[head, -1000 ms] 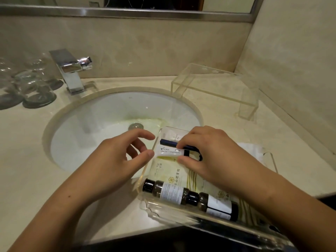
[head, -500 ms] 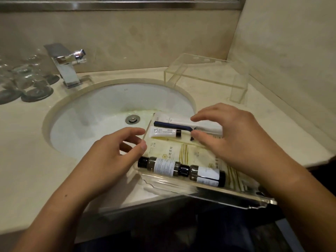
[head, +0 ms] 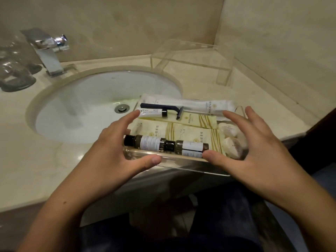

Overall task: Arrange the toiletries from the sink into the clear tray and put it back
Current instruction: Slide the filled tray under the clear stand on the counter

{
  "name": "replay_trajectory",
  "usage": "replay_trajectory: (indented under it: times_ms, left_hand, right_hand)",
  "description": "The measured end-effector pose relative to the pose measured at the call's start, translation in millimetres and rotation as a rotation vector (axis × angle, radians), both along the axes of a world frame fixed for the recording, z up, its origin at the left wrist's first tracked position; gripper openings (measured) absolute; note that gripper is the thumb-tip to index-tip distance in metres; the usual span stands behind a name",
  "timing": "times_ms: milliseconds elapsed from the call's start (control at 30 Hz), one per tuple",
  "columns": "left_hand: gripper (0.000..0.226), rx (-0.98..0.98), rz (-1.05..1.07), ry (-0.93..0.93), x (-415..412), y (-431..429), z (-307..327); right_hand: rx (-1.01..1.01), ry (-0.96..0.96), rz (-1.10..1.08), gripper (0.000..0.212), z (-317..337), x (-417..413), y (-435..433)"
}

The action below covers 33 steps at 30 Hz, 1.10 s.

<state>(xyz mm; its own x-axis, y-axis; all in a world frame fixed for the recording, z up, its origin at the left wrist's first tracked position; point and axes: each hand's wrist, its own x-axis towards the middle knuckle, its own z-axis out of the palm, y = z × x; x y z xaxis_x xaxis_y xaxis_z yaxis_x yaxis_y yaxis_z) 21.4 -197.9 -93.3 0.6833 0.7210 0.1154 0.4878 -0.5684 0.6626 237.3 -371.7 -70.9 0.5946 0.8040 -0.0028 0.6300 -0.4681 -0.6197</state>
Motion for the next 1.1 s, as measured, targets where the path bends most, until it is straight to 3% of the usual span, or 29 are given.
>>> replay_trajectory:
  times_ms: [200,633,800,933,1100]
  left_hand:
    - [0.108,0.007,0.002,0.013,0,0,-2]
    - [0.104,0.032,-0.012,0.043,18,29,17]
    - [0.078,-0.065,0.014,-0.007,44,61,28]
    - [0.070,-0.055,0.010,-0.013,66,88,28]
    - [0.078,-0.163,0.003,-0.050,89,117,31]
  right_hand:
    - [0.003,0.040,0.044,0.125,-12,1,-11]
    - [0.190,0.031,0.028,0.112,-16,15,20]
    - [0.209,0.036,0.009,0.108,-12,31,53]
    - [0.228,0.040,-0.001,0.106,-10,46,74]
    - [0.250,0.070,-0.026,0.105,-13,61,94]
